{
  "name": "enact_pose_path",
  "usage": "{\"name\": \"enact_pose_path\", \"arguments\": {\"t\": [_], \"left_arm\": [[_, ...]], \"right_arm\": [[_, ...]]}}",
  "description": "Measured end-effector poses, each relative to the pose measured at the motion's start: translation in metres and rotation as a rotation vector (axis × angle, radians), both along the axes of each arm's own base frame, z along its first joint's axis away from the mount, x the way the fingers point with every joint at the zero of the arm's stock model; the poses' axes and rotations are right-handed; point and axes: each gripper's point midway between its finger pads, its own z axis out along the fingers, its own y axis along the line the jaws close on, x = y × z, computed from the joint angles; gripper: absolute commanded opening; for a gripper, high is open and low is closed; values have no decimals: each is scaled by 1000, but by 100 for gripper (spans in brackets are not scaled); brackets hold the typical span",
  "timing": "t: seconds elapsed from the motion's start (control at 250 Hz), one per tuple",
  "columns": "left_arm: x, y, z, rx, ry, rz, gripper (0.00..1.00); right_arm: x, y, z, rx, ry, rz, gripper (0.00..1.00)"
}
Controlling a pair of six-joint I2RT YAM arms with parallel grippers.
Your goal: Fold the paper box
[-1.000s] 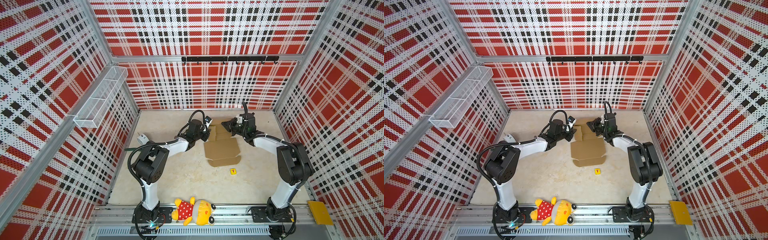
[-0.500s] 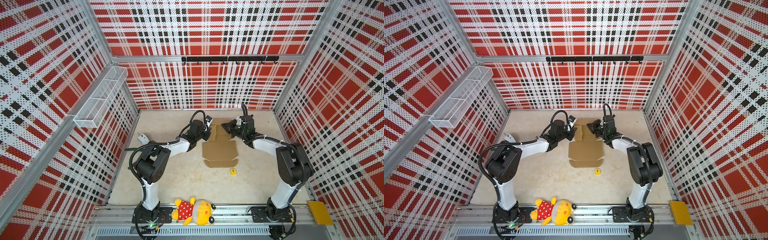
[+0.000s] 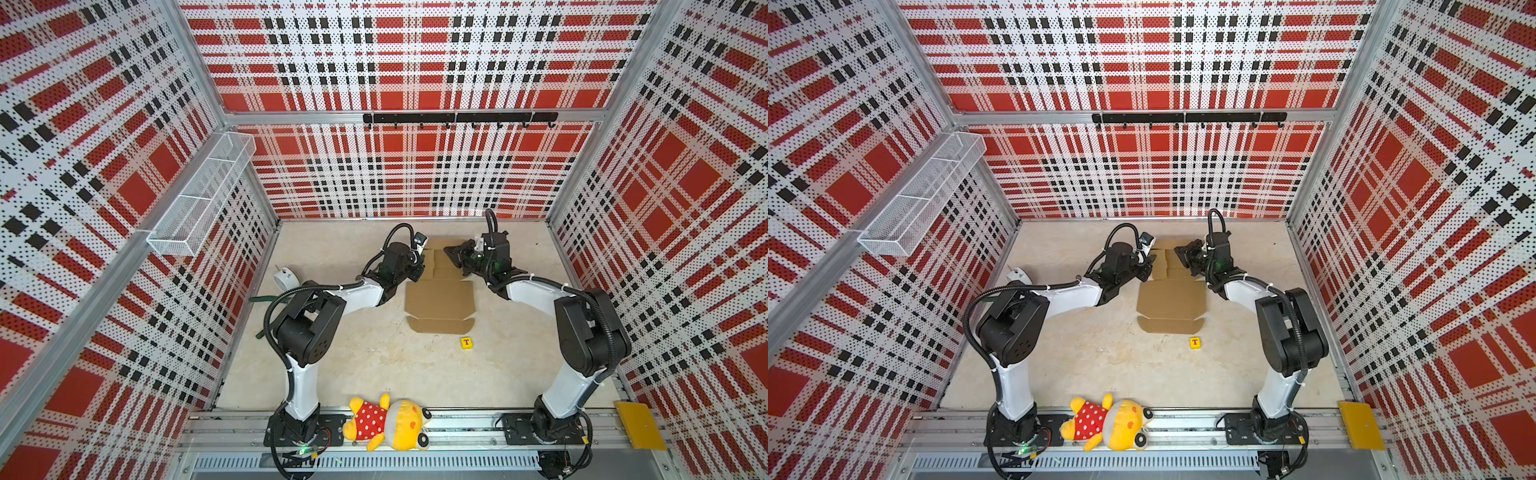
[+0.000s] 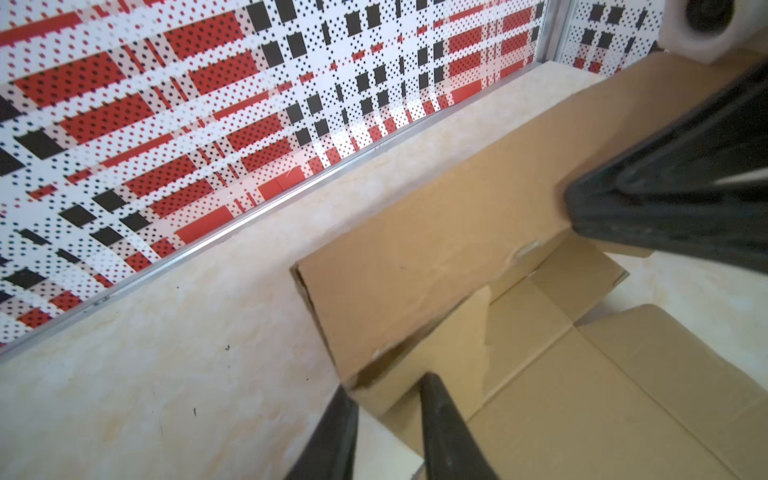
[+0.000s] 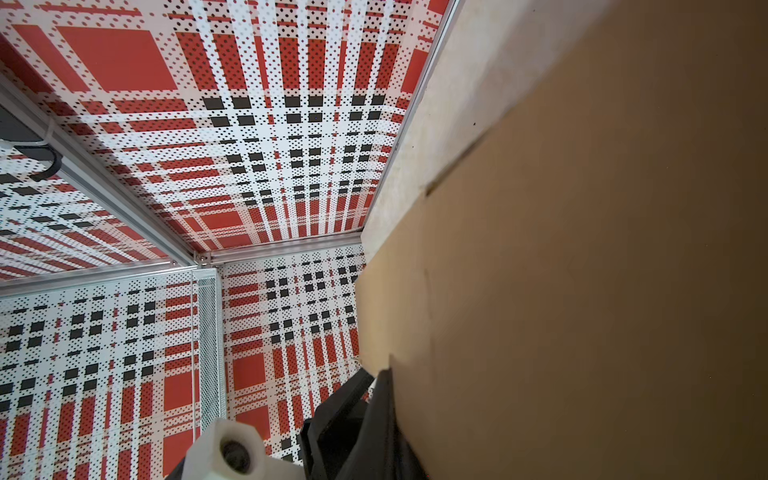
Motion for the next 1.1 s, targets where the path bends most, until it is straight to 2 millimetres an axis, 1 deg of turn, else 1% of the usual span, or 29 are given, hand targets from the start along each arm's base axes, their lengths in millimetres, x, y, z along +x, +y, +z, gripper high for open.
{"name": "enact_pose_path", "arguments": {"t": [0.112, 0.252, 0.356, 0.392, 0.496, 0.652, 0.688, 0.828, 1.024, 1.1], "left_arm": [[0, -1, -1, 3, -5, -7, 33], [3, -3, -4, 1, -12, -8, 28], [6, -3, -5, -1, -19, 0, 27], [7, -4, -5, -1, -21, 2, 29], [9, -6, -4, -3, -23, -1, 38], [11, -9, -7, -6, -22, -8, 39], [12, -9, -7, -7, -21, -8, 38], [16, -10, -10, -16, -18, 5, 29], [21, -9, -8, -25, -22, 29, 20], [22, -8, -9, -27, -23, 37, 18]], "right_arm": [[0, 0, 1, 3, 3, -1, 0], [-1, 0, 0, 13, 9, -8, 0], [-1, -1, -1, 14, 13, -11, 0], [-1, -1, -1, 14, 12, -11, 0], [-1, -1, -1, 14, 12, -11, 0], [-1, 0, 0, 16, 9, -8, 0], [-2, 0, -1, 16, 9, -8, 0], [-2, 0, -3, 18, 11, -11, 0], [-4, -1, -5, 20, 11, -15, 0], [-5, -1, -5, 21, 11, -15, 0]]}}
